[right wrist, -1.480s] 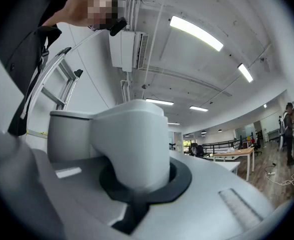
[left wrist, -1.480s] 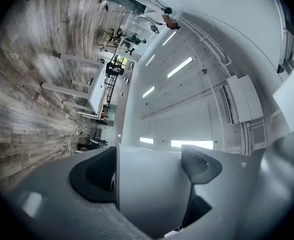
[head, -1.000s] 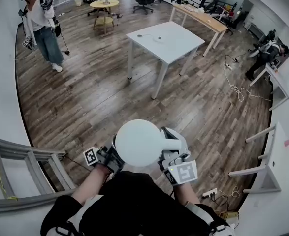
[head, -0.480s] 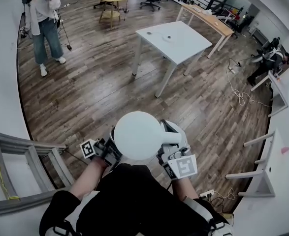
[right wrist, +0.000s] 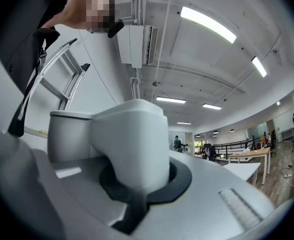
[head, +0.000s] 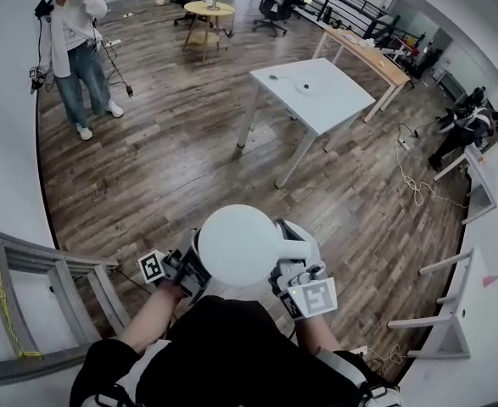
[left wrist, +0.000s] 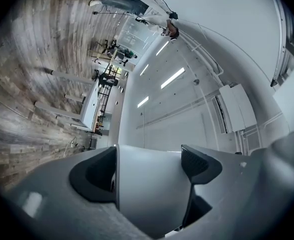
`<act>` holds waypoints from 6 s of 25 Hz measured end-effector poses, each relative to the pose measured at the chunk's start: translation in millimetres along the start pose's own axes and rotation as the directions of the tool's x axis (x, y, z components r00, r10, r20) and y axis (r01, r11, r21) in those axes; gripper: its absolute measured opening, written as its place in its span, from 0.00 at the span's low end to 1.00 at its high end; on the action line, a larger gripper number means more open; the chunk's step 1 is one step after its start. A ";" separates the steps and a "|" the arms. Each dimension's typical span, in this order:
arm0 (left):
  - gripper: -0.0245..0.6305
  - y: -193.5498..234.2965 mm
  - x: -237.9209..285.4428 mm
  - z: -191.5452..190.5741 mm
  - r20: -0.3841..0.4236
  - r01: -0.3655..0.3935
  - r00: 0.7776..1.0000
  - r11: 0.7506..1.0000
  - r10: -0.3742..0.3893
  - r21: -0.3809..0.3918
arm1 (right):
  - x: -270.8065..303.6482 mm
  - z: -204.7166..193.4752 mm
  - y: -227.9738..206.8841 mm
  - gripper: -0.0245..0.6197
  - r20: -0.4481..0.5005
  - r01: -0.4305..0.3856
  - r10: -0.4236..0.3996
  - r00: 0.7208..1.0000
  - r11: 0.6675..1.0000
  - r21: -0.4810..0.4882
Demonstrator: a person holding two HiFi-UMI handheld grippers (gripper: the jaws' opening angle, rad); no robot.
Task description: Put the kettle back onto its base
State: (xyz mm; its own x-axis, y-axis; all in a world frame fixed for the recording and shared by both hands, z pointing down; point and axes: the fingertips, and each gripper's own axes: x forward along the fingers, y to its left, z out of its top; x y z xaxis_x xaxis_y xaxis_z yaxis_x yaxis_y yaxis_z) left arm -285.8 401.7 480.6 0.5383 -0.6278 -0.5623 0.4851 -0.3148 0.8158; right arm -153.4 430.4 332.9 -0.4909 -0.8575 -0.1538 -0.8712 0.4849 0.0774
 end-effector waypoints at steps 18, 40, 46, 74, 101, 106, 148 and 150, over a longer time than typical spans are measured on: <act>0.67 63.4 120.4 26.9 0.021 0.034 0.999 0.997 -0.036 0.066 | 62.4 -7.7 -124.1 0.04 0.055 -0.077 0.077 0.996 0.997 -0.003; 0.67 159.1 235.0 30.7 0.002 0.014 1.000 0.999 -0.014 0.034 | 96.9 -37.4 -264.9 0.04 0.037 -0.028 0.028 0.999 1.000 0.006; 0.67 178.8 271.1 66.2 -0.013 0.038 0.999 0.999 -0.038 -0.009 | 140.9 -44.1 -287.1 0.04 0.018 0.001 0.000 1.000 1.000 -0.027; 0.67 253.5 372.4 220.1 -0.042 -0.012 0.999 0.998 0.009 -0.057 | 311.9 -102.0 -367.9 0.04 -0.025 0.048 -0.048 0.999 0.999 -0.011; 0.67 373.7 583.4 271.1 -0.063 0.025 0.998 0.999 -0.027 -0.027 | 417.2 -126.0 -585.0 0.04 0.023 0.045 -0.045 0.999 0.999 -0.022; 0.67 389.8 604.8 282.0 -0.089 0.019 0.996 0.998 -0.023 -0.054 | 430.8 -132.3 -604.5 0.04 0.023 0.079 -0.078 0.997 0.996 -0.039; 0.67 639.8 803.5 353.5 -0.448 -0.281 0.877 0.941 0.173 -0.188 | 513.2 -265.0 -841.9 0.04 -0.068 0.548 -0.553 0.830 0.832 -0.083; 0.67 644.0 806.9 359.0 -0.453 -0.305 0.864 0.945 0.221 -0.120 | 514.7 -269.8 -847.7 0.04 -0.073 0.564 -0.568 0.820 0.823 -0.072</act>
State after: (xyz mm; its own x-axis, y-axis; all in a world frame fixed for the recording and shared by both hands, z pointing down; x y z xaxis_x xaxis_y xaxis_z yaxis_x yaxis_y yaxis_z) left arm 213.5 -563.1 600.8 0.8844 -0.2890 -0.3665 0.3770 -0.0207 0.9260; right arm 330.2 -468.4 453.9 0.0919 -0.9909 -0.0983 -0.9941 -0.0969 0.0482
